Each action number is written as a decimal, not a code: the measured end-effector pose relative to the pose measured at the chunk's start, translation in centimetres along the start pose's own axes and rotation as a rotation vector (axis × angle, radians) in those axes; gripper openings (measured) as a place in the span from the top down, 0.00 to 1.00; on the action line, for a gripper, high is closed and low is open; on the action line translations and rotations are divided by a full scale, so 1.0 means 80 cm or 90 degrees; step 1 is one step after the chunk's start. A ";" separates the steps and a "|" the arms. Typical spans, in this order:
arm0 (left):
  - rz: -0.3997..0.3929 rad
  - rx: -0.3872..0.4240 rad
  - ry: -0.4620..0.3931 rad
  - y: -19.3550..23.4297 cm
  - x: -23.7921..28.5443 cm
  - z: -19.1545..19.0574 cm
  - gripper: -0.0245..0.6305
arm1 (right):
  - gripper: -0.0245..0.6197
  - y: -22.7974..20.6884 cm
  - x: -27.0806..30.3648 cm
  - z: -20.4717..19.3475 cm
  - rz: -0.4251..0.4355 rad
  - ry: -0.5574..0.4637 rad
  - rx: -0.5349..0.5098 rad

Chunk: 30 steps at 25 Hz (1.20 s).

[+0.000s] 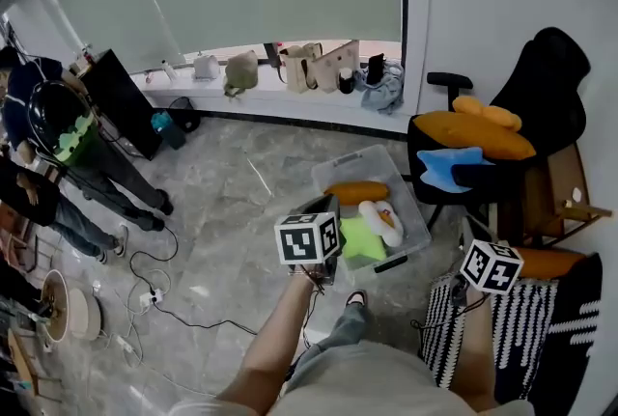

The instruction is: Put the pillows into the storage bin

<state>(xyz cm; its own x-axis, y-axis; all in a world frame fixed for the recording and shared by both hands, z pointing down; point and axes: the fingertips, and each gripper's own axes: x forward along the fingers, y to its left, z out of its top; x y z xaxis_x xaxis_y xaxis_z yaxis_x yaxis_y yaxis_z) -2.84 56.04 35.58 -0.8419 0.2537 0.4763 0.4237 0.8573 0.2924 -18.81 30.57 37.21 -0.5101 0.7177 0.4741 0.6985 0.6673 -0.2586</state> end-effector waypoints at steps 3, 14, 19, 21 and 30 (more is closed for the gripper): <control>0.030 0.029 -0.012 0.000 -0.018 0.006 0.95 | 0.96 -0.010 -0.020 0.019 -0.005 -0.037 0.011; 0.056 0.021 -0.018 0.003 -0.061 -0.020 0.95 | 0.96 -0.008 -0.053 0.006 -0.018 -0.059 -0.007; 0.062 0.007 -0.020 0.008 -0.066 -0.031 0.95 | 0.96 -0.009 -0.062 -0.006 -0.016 -0.054 -0.003; 0.064 0.007 -0.021 0.009 -0.069 -0.033 0.95 | 0.96 -0.008 -0.067 -0.004 -0.014 -0.058 -0.004; 0.062 0.014 -0.018 0.005 -0.075 -0.040 0.95 | 0.96 -0.011 -0.078 -0.006 -0.018 -0.062 -0.007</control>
<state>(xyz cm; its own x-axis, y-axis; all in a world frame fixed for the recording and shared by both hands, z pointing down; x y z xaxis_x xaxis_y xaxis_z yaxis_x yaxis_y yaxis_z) 3.40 53.42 35.48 -0.8065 0.3480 0.4779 0.4966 0.8375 0.2281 -16.02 25.40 34.91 -0.5760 0.7147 0.3968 0.6879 0.6860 -0.2370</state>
